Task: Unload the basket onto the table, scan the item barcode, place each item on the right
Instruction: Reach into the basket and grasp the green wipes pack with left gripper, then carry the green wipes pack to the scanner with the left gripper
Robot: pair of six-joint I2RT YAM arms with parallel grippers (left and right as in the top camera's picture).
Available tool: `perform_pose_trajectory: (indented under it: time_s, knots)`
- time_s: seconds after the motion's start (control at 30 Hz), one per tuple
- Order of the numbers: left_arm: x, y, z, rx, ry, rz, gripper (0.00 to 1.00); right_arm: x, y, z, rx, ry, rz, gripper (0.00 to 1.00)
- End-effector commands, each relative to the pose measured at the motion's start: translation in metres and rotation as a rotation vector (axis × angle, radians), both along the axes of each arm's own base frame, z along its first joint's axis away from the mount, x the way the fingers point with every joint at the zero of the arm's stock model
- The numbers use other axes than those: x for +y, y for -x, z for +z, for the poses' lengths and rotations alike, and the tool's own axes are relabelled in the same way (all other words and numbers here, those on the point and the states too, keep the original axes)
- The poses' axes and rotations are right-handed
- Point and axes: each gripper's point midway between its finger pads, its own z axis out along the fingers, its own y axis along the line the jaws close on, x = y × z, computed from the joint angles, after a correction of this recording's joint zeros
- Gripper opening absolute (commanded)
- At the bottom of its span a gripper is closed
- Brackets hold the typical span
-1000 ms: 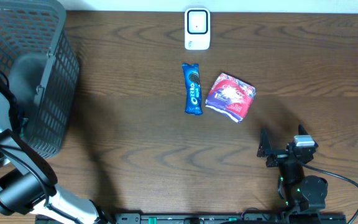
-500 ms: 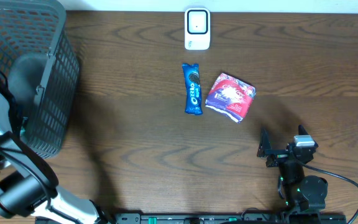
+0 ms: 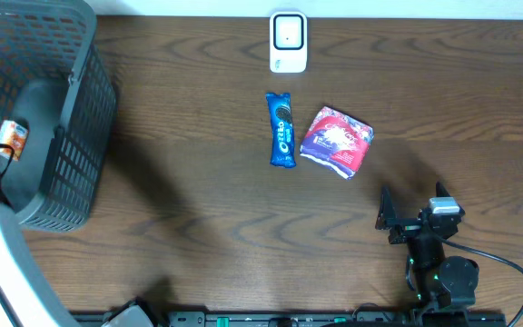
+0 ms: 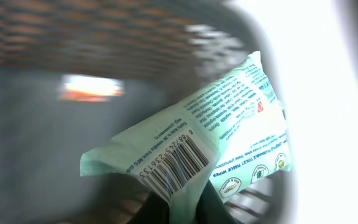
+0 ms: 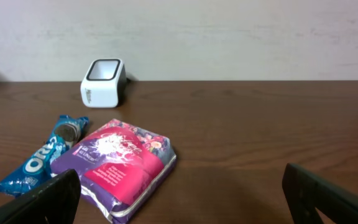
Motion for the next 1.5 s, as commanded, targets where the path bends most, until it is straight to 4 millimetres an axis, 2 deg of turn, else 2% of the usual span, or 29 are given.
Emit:
perform_pose_trajectory:
  time_s: [0.0,0.1,0.17,0.23,0.37,0.47,0.6,0.7,0.73,0.87,0.9,0.97,1.03,1.17,1.23,1.3,1.47]
  knots:
    - [-0.062,-0.011,0.067,-0.246,-0.021,-0.283,0.07,-0.002,0.000,-0.001,0.002,-0.013,-0.011,0.99]
    - [-0.102,-0.016,0.101,-0.357,-0.066,-0.430,0.07,-0.002,0.000,-0.001,0.002,-0.013,-0.011,0.99]
    - [-0.132,-0.022,0.115,-0.406,-0.082,-0.528,0.07,-0.002,0.000,-0.001,0.002,-0.013,-0.011,0.99]
    - [-0.165,-0.030,0.120,-0.429,-0.076,-0.626,0.07,-0.002,0.000,-0.001,0.002,-0.013,-0.011,0.99]
    - [-0.228,-0.047,0.113,-0.421,-0.087,-0.832,0.07,-0.002,0.000,-0.001,0.002,-0.013,-0.011,0.99]
    - [-0.272,-0.061,0.096,-0.374,-0.157,-0.975,0.07,-0.002,0.000,-0.001,0.002,-0.013,-0.011,0.99]
    - [-0.328,-0.076,0.061,-0.294,-0.145,-1.122,0.07,-0.002,0.000,-0.001,0.002,-0.013,-0.011,0.99]
    - [-0.363,-0.088,0.028,-0.209,-0.128,-1.173,0.07,-0.002,0.000,-0.001,0.002,-0.013,-0.011,0.99]
    - [-0.375,-0.098,0.004,-0.144,-0.149,-1.169,0.07,-0.002,0.000,-0.001,0.002,-0.013,-0.011,0.99]
    - [-0.380,-0.116,-0.041,-0.003,-0.247,-1.117,0.07,-0.002,0.000,-0.001,0.002,-0.013,-0.011,0.99]
    - [-0.370,-0.121,-0.059,0.074,-0.292,-1.053,0.07,-0.002,0.000,-0.001,0.002,-0.013,-0.011,0.99]
    - [-0.354,-0.125,-0.080,0.169,-0.354,-0.965,0.07,-0.002,0.000,-0.001,0.002,-0.013,-0.011,0.99]
    - [-0.341,-0.125,-0.099,0.259,-0.393,-0.913,0.07,-0.002,0.000,-0.001,0.002,-0.013,-0.011,0.99]
    - [-0.337,-0.113,-0.145,0.412,-0.304,-0.876,0.07,-0.002,0.000,-0.001,0.002,-0.013,-0.011,0.99]
    - [-0.339,-0.108,-0.165,0.477,-0.279,-0.871,0.07,-0.002,0.000,-0.001,0.002,-0.013,-0.011,0.99]
    - [-0.349,-0.102,-0.196,0.565,-0.275,-0.896,0.07,-0.002,0.000,-0.001,0.002,-0.013,-0.011,0.99]
    - [-0.371,-0.095,-0.240,0.658,-0.275,-0.926,0.07,-0.002,0.000,-0.001,0.002,-0.013,-0.011,0.99]
